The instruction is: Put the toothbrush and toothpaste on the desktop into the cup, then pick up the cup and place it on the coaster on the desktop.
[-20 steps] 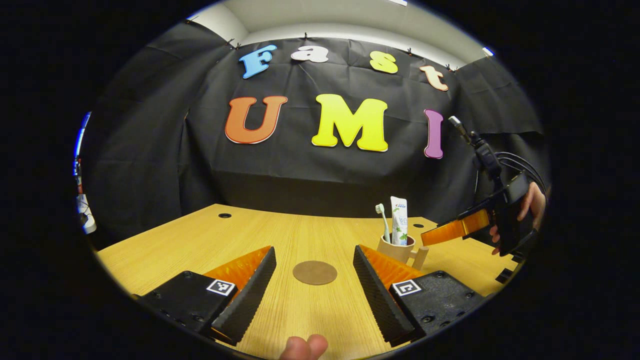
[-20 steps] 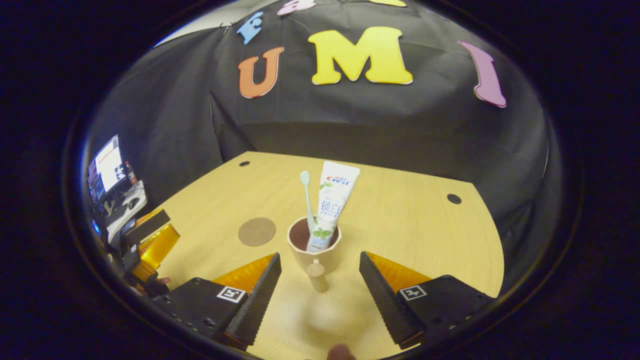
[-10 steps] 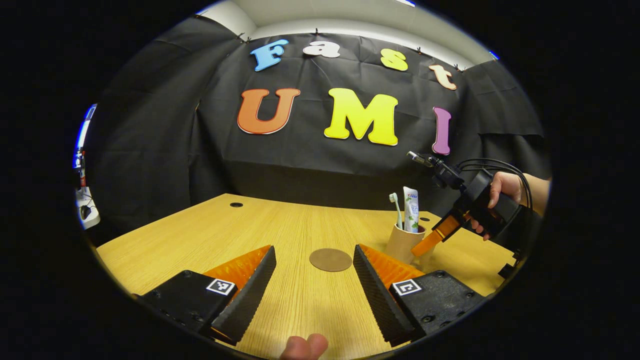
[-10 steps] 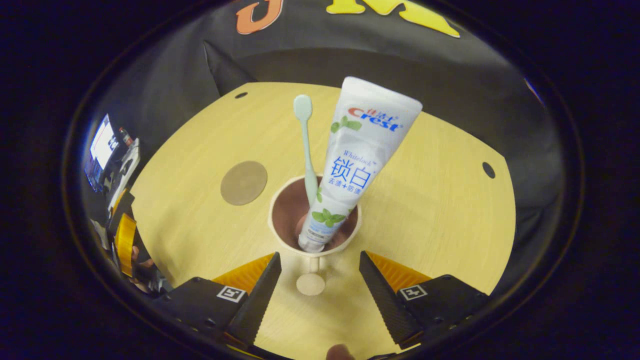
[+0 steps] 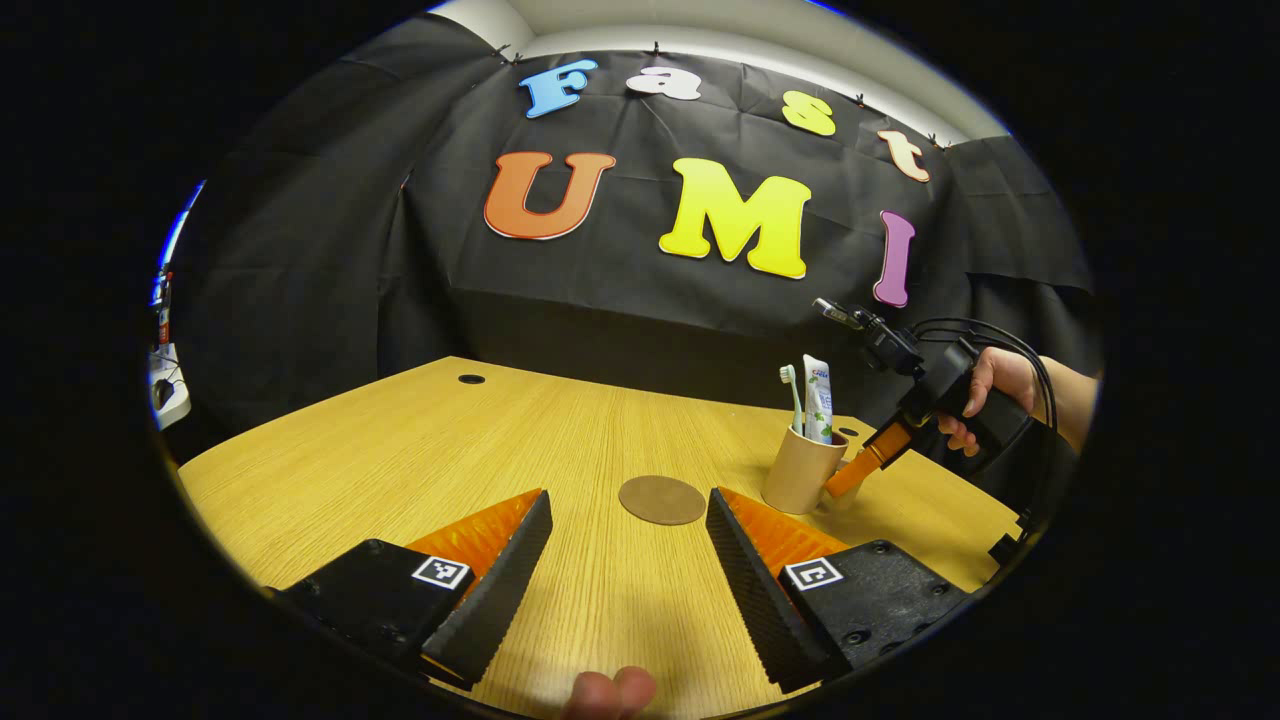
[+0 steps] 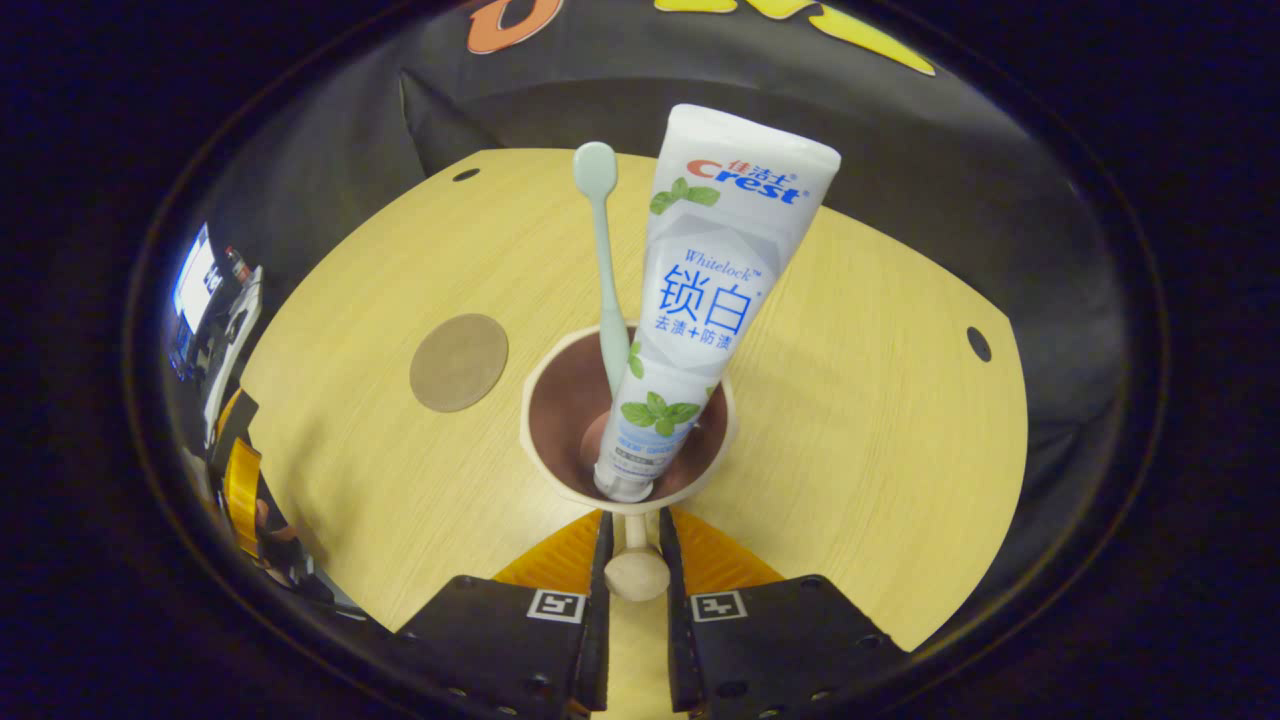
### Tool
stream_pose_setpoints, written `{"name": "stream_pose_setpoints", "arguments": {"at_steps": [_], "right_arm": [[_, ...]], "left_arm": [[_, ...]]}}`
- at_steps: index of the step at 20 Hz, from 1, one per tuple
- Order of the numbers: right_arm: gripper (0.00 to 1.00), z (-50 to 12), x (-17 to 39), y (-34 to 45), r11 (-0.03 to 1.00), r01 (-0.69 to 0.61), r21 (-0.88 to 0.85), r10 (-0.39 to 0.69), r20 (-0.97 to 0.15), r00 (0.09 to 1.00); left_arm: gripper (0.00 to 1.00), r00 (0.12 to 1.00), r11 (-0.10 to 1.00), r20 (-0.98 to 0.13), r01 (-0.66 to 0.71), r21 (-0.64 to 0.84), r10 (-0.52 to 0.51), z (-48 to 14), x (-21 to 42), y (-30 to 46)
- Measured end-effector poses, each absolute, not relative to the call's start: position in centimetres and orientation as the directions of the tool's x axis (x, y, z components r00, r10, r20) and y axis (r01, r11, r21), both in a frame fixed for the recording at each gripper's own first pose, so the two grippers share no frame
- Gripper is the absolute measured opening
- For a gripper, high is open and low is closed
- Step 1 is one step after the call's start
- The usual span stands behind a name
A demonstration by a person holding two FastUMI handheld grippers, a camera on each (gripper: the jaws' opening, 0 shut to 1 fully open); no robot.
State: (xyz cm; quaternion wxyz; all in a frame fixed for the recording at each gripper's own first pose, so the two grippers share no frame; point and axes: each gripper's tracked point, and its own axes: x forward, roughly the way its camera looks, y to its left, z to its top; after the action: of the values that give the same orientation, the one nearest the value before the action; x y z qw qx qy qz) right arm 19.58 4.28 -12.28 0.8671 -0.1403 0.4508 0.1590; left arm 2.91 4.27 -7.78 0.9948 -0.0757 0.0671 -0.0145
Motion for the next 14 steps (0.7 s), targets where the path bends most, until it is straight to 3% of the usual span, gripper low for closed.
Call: {"name": "stream_pose_setpoints", "arguments": {"at_steps": [6, 14], "right_arm": [[0.09, -11.8, 20.3, 5.1, 0.915, -0.388, -0.111, 0.162, -0.779, 0.605], [0.08, -12.0, 21.0, 4.4, 0.874, -0.468, -0.134, 0.233, -0.729, 0.644]], "left_arm": [[0.98, 0.990, 0.989, -0.137, 0.008, -0.147, -0.029, -8.2, 2.2, 5.2], [0.98, 0.989, 0.992, -0.146, -0.021, -0.127, 0.002, -8.4, 0.6, 7.5]]}}
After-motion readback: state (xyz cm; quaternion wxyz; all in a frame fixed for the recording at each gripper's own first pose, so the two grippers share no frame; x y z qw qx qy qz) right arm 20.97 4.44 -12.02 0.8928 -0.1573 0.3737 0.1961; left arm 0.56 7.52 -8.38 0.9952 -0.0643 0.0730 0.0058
